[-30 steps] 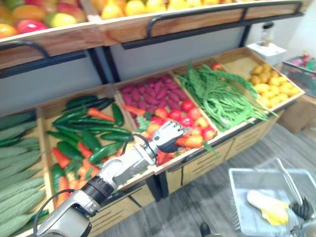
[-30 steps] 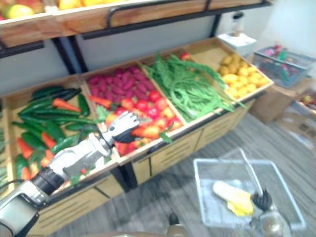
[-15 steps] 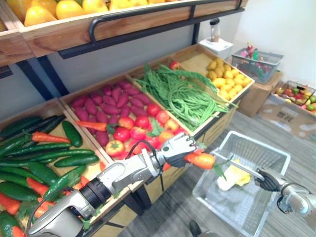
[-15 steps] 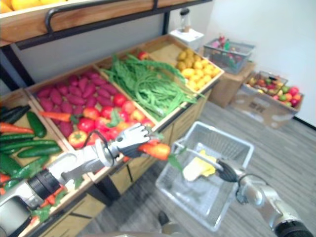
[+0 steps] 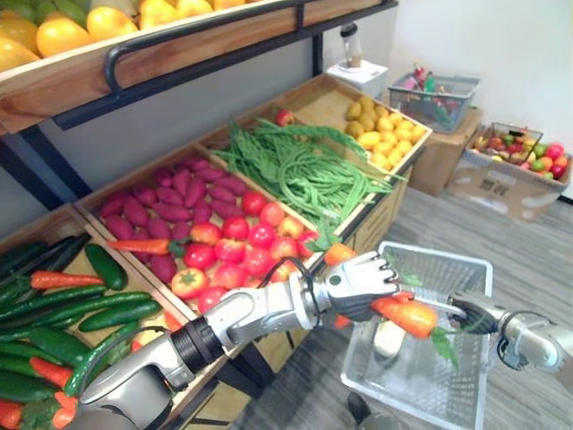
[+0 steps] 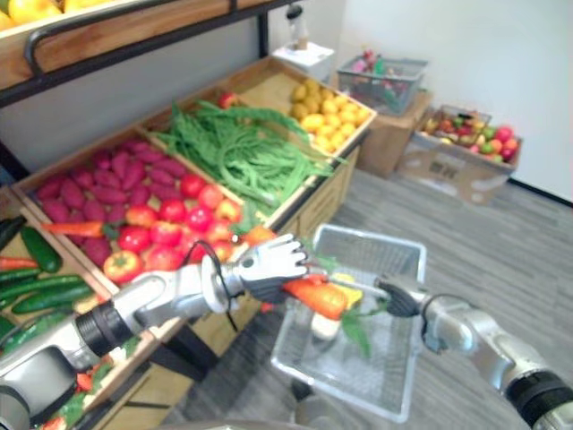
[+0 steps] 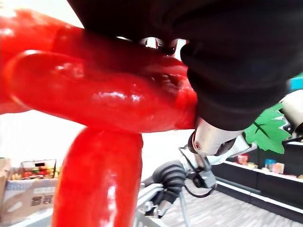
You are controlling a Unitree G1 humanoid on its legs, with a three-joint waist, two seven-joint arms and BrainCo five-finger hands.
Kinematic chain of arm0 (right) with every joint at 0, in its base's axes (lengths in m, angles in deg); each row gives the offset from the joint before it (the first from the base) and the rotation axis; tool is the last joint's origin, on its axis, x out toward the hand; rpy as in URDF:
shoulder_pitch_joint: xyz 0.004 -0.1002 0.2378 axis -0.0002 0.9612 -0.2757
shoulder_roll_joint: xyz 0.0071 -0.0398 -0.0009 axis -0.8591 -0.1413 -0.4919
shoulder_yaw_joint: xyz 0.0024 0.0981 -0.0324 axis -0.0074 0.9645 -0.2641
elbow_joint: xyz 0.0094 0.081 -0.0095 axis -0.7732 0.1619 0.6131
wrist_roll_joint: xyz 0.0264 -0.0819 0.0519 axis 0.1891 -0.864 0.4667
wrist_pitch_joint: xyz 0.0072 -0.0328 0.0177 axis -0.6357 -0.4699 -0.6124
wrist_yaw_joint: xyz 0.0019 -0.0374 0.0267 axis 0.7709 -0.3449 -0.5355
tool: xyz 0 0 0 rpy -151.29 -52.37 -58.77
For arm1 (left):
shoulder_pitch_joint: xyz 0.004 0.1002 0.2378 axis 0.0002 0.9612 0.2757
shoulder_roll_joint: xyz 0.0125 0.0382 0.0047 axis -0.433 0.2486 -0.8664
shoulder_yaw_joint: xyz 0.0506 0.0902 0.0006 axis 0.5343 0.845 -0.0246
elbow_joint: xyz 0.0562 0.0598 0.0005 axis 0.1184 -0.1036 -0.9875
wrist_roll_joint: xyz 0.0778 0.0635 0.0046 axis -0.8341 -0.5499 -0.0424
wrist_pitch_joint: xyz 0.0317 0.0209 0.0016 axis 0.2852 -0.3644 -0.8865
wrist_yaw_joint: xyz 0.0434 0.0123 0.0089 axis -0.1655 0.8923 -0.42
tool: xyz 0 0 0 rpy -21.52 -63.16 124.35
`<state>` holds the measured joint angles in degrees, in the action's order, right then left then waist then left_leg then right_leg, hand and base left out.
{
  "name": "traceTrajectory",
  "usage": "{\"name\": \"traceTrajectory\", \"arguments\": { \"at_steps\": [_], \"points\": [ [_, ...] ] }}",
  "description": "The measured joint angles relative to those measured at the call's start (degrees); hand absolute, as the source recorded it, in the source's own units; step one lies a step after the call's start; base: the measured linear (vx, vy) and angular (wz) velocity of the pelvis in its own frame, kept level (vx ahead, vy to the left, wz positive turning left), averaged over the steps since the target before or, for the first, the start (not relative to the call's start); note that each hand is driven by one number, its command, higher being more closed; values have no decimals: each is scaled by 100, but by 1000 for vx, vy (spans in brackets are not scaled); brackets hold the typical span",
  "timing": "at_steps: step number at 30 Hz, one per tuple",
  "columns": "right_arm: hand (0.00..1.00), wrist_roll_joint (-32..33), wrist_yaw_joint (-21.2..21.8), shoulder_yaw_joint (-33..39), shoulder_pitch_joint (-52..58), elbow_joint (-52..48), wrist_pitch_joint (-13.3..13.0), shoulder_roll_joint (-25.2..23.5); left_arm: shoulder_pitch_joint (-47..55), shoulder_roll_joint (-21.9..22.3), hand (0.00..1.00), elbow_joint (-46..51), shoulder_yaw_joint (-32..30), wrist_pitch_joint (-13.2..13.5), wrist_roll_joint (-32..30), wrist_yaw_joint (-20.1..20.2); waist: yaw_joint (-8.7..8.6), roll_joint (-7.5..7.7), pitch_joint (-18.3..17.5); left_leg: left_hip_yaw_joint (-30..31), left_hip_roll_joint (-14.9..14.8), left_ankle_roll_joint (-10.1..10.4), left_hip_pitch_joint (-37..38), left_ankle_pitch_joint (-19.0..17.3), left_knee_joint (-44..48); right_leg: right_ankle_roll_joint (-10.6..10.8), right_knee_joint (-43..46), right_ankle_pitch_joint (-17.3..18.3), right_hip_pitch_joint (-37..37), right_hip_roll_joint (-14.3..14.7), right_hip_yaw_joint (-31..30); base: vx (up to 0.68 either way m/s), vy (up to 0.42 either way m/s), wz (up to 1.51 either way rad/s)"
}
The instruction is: Pick vegetable in the basket
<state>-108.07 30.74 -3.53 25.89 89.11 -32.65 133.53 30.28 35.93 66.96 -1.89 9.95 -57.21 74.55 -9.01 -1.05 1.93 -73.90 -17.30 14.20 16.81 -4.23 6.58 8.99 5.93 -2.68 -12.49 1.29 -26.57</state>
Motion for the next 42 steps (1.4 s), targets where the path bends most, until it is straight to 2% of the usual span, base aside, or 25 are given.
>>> {"name": "traceTrajectory", "arguments": {
  "at_steps": [3,10,14,17,26,35,42],
  "points": [
    [100,267,2,0,-127,-147,17,0,1,47,100,0,5,0,2,52,-47,-44,32,-110,-12,5,38,3,13,0,21,0,-37,66,-78,-76,-28,-18],
    [100,348,2,-15,-375,-267,30,-28,-1,234,100,1,44,-1,16,139,-137,-45,38,-322,-34,18,73,-6,106,-1,81,-3,-130,176,-249,-58,-21,-15],
    [100,359,0,-14,-477,-267,168,-130,6,352,100,4,241,6,22,160,-170,-39,52,-419,-68,42,144,-24,165,-1,107,-2,-125,222,-306,-67,-27,-10],
    [100,530,-11,12,-487,-269,243,-172,5,525,100,5,283,-1,213,158,-168,-32,57,-440,-75,63,136,-40,168,-2,111,-3,-127,245,-347,-81,-29,-5],
    [100,798,-21,60,-511,-497,263,-358,5,1076,100,-43,465,-19,217,162,-167,-26,63,-488,-157,82,134,-102,288,-3,112,-9,-133,291,-390,-70,-26,-3],
    [100,1198,12,94,-513,-920,264,-382,4,1478,100,-904,567,-172,214,280,-183,-25,123,-535,-174,79,101,-148,365,8,113,-17,-188,295,-435,-69,-21,-3],
    [100,1253,227,136,-684,-1110,264,-382,4,1561,100,-1675,551,-264,119,339,-196,3,189,-567,-164,76,131,-147,370,9,126,-18,-218,304,-455,-60,-21,-2]
  ]
}}
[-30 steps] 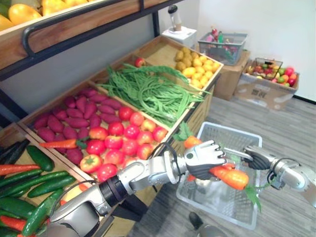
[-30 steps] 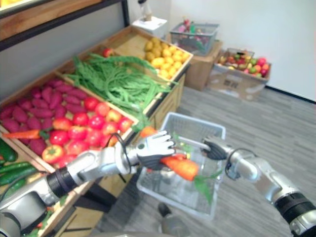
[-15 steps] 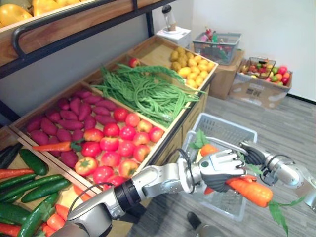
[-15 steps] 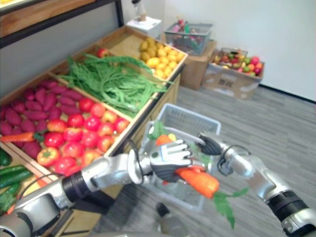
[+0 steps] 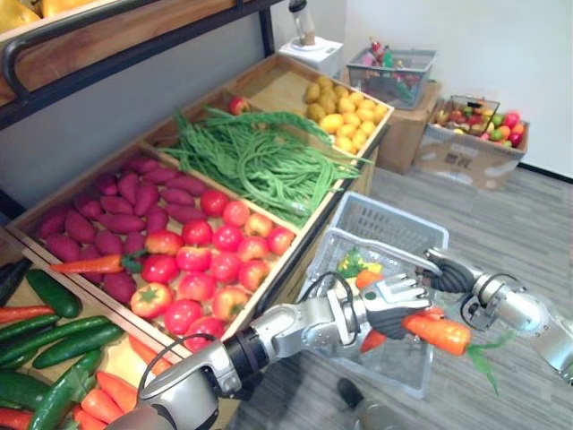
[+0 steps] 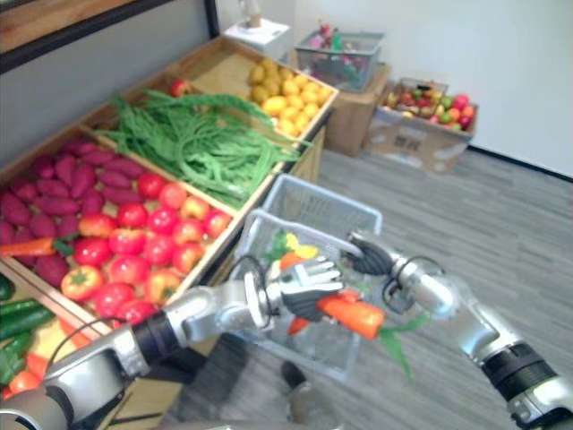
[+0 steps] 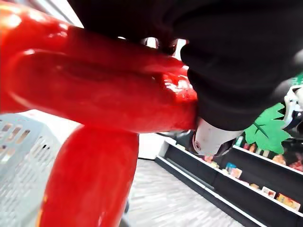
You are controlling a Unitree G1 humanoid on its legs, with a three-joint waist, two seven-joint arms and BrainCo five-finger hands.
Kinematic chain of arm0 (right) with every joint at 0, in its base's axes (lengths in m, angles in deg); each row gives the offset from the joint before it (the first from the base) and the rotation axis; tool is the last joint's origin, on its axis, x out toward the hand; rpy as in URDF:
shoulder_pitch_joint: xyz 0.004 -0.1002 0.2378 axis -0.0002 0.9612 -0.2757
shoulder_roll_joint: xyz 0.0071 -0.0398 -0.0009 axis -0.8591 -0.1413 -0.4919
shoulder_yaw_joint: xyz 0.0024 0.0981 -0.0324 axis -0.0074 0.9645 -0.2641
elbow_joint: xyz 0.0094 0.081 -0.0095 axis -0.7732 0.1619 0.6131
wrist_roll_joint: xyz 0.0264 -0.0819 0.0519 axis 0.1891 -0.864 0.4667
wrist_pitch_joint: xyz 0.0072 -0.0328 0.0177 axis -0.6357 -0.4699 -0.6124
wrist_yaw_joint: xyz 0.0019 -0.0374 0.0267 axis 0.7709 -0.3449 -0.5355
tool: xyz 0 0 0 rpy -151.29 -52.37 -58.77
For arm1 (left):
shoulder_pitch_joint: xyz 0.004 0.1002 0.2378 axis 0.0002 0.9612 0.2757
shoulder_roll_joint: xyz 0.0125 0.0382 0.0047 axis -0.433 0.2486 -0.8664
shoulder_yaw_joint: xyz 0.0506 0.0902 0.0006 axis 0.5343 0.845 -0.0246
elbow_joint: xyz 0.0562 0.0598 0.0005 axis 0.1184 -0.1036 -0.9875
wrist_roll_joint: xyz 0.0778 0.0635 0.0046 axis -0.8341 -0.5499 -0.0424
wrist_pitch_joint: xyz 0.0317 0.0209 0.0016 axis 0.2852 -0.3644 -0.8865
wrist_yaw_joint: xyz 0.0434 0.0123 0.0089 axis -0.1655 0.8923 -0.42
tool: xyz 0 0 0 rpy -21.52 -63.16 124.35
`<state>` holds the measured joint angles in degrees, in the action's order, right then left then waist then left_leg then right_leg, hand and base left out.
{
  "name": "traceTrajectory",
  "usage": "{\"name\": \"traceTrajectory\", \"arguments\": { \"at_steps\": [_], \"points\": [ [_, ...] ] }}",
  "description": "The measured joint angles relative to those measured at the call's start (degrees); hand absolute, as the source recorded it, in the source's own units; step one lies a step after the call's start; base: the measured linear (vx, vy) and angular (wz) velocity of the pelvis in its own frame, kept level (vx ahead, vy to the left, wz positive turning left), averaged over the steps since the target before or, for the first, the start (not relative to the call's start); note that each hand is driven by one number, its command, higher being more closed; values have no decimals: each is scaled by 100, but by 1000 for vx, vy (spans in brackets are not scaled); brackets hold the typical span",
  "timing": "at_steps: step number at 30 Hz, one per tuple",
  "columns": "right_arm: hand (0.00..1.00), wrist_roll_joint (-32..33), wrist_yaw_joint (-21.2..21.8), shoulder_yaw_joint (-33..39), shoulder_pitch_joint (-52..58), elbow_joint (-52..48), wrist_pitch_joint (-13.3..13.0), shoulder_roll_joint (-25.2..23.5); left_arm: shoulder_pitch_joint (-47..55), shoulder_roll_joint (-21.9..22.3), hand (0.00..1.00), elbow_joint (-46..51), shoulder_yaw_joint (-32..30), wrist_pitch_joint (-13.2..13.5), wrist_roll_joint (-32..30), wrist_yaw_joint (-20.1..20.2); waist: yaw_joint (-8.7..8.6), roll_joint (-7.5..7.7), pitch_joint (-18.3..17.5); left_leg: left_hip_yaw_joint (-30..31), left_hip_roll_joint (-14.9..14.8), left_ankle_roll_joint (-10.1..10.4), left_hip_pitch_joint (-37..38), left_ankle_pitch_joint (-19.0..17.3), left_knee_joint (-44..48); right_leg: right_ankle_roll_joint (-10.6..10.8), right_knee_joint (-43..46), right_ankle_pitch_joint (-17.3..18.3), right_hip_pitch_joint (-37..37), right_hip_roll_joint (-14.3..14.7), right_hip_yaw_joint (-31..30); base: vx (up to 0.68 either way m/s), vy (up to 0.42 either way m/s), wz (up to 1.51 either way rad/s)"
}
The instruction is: Pick vegetable in the basket
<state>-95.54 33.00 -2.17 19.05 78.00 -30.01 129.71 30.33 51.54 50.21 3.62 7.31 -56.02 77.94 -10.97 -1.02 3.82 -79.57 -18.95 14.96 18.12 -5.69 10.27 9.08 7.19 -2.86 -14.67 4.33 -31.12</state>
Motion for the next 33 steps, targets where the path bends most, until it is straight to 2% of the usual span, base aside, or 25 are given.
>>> {"name": "traceTrajectory", "arguments": {
  "at_steps": [7,8,14,18,22,30,33],
  "points": [
    [100,393,145,-6,-211,-56,-2,28,1,43,100,-769,-218,-132,-236,37,-41,22,54,-32,-4,0,5,1,0,1,1,2,-23,23,-17,-69,-26,-3],
    [100,407,171,-5,-213,-81,-2,37,0,43,0,-826,-235,-138,-242,37,-42,24,55,-41,-6,0,5,1,0,1,1,2,-28,28,-20,-62,-28,-5],
    [100,441,253,-6,-224,-333,-5,109,1,54,0,-1394,-454,-262,-459,37,-67,54,74,-158,-16,0,0,1,7,1,58,2,-121,99,-59,-61,-26,-8],
    [100,454,391,-6,-224,-396,-5,122,1,62,0,-1557,-578,-363,-481,40,-79,132,121,-154,-20,-1,6,2,25,1,80,2,-121,102,-55,-74,-29,0],
    [100,561,455,-7,-188,-465,-3,158,1,91,0,-1681,-578,-382,-635,45,-77,144,128,-151,-24,3,-12,-2,35,1,74,2,-122,98,-58,-79,-31,1],
    [100,624,470,41,24,-727,-5,252,0,193,0,-1697,-580,-382,-629,49,-48,144,128,-74,-99,-1,-98,-59,190,0,73,0,-122,65,-10,-69,-27,5],
    [100,594,470,349,533,-673,-4,110,0,176,0,-1238,-583,-392,-564,101,13,146,126,151,-183,-35,-215,-107,244,0,75,0,-104,-21,203,-62,-36,31]
  ]
}}
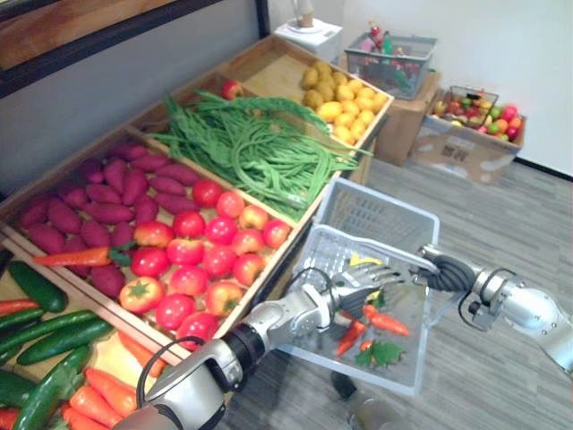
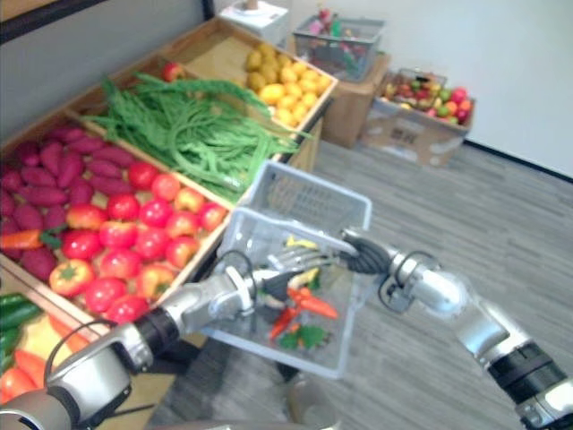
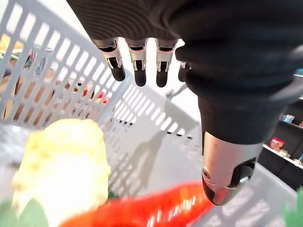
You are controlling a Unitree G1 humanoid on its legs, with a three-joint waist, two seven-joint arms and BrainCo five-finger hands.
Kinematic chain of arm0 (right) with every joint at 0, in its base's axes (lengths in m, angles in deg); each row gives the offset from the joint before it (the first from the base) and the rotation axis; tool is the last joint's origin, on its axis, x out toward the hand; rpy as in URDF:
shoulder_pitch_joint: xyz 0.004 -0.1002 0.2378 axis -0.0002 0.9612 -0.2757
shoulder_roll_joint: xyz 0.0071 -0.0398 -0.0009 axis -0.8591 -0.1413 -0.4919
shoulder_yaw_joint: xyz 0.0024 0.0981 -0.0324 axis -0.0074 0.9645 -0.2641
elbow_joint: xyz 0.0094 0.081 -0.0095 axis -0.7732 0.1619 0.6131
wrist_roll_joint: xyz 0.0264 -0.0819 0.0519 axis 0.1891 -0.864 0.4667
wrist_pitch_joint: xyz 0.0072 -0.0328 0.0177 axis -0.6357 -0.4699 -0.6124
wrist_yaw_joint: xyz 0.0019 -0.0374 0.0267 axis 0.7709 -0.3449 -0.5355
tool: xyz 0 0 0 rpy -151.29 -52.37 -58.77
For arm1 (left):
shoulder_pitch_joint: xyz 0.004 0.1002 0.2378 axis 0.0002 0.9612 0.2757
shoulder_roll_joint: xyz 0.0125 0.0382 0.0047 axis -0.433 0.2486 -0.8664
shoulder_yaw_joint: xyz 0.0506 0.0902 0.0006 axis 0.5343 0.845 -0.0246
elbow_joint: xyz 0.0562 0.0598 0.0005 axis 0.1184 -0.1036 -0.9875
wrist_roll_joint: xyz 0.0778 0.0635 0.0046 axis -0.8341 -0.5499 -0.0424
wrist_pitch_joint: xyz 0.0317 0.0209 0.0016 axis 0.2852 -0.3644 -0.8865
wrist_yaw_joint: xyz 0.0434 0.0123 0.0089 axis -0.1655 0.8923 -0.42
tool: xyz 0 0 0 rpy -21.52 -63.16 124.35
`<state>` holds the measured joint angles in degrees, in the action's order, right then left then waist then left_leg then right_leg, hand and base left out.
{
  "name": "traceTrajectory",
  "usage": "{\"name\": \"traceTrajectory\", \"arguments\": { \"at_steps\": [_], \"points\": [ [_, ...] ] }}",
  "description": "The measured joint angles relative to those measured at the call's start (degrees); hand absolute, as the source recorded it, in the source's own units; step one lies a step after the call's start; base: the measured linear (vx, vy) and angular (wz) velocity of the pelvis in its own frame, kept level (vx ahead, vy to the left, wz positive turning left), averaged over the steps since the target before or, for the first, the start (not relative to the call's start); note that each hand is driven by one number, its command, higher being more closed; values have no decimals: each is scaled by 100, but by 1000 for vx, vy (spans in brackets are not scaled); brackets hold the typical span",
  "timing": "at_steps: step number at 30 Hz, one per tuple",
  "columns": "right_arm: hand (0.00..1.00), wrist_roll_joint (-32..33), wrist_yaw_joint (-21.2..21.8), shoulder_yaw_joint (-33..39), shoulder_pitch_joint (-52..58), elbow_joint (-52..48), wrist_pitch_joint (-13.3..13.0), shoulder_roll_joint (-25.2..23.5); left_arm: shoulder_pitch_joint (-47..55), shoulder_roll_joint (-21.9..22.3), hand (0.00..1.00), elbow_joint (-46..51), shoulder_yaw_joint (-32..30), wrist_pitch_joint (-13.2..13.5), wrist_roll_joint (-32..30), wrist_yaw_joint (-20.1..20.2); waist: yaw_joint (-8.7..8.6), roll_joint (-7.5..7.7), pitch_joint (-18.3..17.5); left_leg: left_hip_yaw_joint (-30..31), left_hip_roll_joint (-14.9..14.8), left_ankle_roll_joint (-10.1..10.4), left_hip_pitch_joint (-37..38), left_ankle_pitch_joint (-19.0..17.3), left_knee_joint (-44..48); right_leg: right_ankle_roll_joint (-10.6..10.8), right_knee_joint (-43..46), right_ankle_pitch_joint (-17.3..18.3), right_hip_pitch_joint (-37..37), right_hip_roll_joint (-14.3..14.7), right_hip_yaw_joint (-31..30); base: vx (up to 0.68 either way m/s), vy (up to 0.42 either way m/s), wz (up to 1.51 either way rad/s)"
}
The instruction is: Pick vegetable in the basket
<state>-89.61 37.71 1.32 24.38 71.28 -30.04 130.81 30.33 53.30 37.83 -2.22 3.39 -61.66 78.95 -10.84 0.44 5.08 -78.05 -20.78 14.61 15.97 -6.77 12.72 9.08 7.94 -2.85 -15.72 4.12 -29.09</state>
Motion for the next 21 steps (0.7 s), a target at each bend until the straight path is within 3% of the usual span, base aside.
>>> {"name": "traceTrajectory", "arguments": {
  "at_steps": [3,6,10,13,21],
  "points": [
    [100,-72,-3,372,412,299,84,-312,10,4,0,729,4,-16,366,122,41,0,0,259,-53,-33,-119,-30,60,0,3,0,49,-132,271,-86,-45,53],
    [100,-561,-114,874,789,640,214,-668,107,-83,0,1406,49,69,683,268,80,3,-1,573,-93,-89,-209,-76,113,2,0,3,193,-279,589,-81,-30,52],
    [100,-1220,-261,1478,1182,1034,409,-1205,218,-135,0,2543,276,434,1272,382,196,37,-34,1029,-82,-148,-473,-165,188,4,-24,7,255,-529,994,-82,0,52],
    [100,-1621,-315,2090,1524,1248,622,-1647,347,-243,0,2989,492,535,1525,534,321,57,-94,1339,-101,-207,-673,-182,262,4,-99,7,324,-671,1256,-78,6,46],
    [100,-1623,-882,3297,1865,1920,951,-2721,742,-465,0,3732,461,547,1990,585,363,102,-336,2078,-123,-337,-1088,-149,348,4,-193,7,514,-926,1891,-51,15,44]
  ]
}}
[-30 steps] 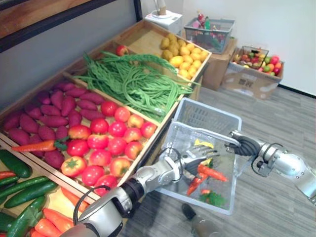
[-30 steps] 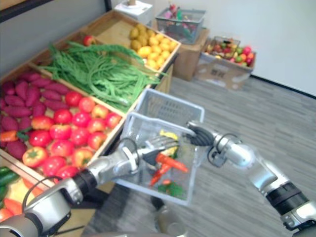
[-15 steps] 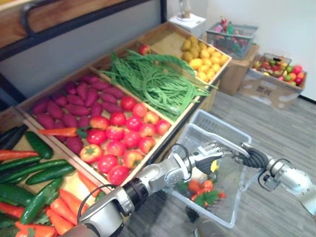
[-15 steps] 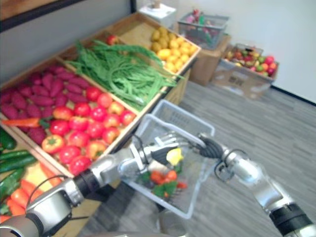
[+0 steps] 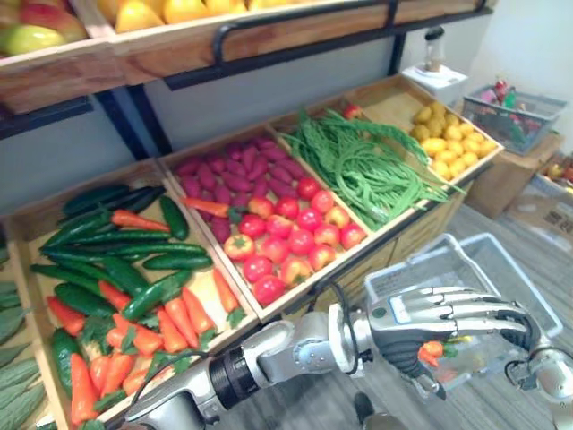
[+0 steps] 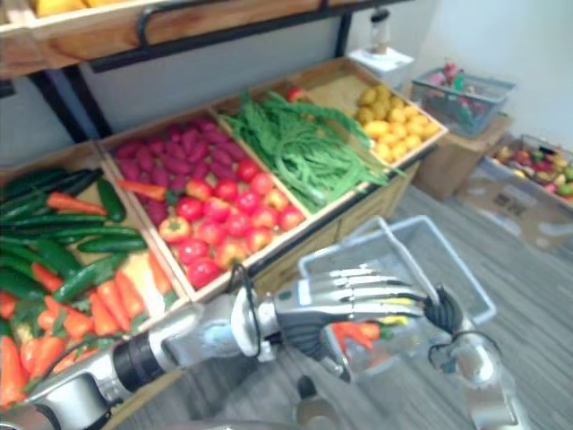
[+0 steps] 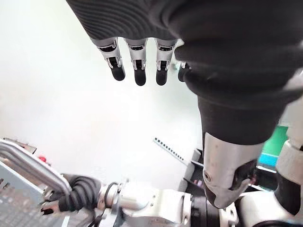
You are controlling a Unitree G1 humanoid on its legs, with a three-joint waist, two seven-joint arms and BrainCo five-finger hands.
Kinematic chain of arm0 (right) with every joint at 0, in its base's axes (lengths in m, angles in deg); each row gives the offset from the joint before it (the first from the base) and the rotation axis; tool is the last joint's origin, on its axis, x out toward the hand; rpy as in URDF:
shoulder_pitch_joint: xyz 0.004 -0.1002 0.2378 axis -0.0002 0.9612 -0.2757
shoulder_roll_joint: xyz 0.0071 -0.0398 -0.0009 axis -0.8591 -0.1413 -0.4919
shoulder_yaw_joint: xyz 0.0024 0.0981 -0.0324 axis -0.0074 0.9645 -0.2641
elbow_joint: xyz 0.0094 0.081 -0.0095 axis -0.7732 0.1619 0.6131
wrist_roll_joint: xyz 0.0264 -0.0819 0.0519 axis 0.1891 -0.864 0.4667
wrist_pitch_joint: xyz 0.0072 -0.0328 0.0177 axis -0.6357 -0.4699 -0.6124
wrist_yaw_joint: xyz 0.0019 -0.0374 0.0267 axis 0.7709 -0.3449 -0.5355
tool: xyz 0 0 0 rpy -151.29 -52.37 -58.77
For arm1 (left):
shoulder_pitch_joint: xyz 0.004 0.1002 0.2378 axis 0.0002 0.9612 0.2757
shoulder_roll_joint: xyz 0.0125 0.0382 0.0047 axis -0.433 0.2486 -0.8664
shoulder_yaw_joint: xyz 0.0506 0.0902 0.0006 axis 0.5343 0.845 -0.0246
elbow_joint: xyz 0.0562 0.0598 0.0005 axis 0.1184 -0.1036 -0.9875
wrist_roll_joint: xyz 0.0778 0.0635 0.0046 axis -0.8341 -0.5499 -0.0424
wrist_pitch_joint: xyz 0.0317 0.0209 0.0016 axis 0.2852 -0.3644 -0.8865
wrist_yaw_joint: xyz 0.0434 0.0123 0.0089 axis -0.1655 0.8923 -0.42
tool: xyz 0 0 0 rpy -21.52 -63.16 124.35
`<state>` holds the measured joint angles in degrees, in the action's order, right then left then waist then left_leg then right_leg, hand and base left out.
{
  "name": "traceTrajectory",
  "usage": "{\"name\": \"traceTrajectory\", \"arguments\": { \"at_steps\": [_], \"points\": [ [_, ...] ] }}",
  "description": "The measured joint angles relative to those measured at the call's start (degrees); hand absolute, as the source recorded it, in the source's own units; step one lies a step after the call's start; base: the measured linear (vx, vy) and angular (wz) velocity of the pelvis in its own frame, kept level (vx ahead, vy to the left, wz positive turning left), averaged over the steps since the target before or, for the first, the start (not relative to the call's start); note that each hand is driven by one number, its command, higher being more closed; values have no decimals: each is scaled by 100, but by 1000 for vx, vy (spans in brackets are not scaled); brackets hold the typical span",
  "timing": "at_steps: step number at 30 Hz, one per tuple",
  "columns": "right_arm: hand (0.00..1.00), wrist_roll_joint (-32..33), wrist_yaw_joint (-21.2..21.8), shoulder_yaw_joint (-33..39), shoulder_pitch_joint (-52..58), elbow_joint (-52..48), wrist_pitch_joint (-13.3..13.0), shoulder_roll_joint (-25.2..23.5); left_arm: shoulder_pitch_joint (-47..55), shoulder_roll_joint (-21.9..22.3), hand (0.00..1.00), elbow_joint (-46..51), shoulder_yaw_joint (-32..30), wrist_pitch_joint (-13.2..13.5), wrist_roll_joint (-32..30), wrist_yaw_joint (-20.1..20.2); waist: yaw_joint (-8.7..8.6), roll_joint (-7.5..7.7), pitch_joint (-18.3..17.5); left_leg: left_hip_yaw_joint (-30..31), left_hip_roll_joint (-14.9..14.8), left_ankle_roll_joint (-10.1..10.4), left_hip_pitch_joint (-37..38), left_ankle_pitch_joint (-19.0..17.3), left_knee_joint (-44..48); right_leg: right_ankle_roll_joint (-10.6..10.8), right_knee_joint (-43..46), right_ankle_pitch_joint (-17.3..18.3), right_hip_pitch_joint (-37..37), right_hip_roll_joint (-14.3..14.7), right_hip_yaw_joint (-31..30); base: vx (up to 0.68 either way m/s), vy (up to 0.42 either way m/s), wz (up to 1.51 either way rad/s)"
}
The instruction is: Pick vegetable in the basket
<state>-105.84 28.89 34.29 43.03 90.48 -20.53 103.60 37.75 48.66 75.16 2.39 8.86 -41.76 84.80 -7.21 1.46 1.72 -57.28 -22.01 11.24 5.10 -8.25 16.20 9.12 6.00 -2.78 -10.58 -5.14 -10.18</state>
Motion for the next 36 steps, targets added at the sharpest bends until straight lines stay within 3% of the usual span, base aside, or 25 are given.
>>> {"name": "traceTrajectory", "arguments": {
  "at_steps": [6,10,14,16,20,24,31,36],
  "points": [
    [100,8,-275,769,30,1119,54,-707,214,-103,0,345,-367,4,52,-55,156,74,-144,682,91,-152,-321,80,-45,2,-96,2,226,-204,556,-48,20,52],
    [100,71,-526,1393,32,2159,162,-1069,470,-360,0,658,-903,-13,52,-169,281,131,-188,1185,450,-315,-480,389,-555,74,-247,116,401,-453,993,-43,15,68],
    [100,260,-714,2025,-23,3336,185,-1403,979,-453,0,854,-1833,-60,36,-403,327,153,-218,1767,912,-424,-529,1011,-1539,115,-327,182,523,-631,1553,-14,8,82],
    [100,363,-799,2376,-116,3938,321,-1571,1327,-510,0,919,-2477,-167,35,-556,357,152,-223,2088,1116,-474,-487,1460,-2173,130,-359,193,566,-647,1894,23,3,74],
    [100,631,-989,2626,-150,4591,381,-1817,1870,-505,0,917,-3413,-363,26,-762,428,232,-261,2542,1203,-576,-627,1556,-2215,94,-387,170,729,-675,2265,50,19,57],
    [100,781,-1004,2594,-300,4980,385,-1886,2357,-359,0,914,-4284,-503,23,-912,438,368,-298,2894,1276,-622,-837,1593,-2216,98,-429,206,776,-728,2482,18,25,43],
    [100,1178,-1030,2281,-459,5186,344,-1896,2966,71,0,845,-5279,-761,-78,-1230,503,362,-323,3313,1339,-624,-1100,1663,-2217,38,-495,296,787,-745,2806,-7,16,26],
    [100,1211,-1132,2171,-464,5171,341,-2024,3326,735,0,-359,-6137,-1048,-88,-1569,563,321,-334,3604,1380,-625,-1115,1660,-2216,-70,-483,399,895,-748,3008,20,3,20]
  ]
}}
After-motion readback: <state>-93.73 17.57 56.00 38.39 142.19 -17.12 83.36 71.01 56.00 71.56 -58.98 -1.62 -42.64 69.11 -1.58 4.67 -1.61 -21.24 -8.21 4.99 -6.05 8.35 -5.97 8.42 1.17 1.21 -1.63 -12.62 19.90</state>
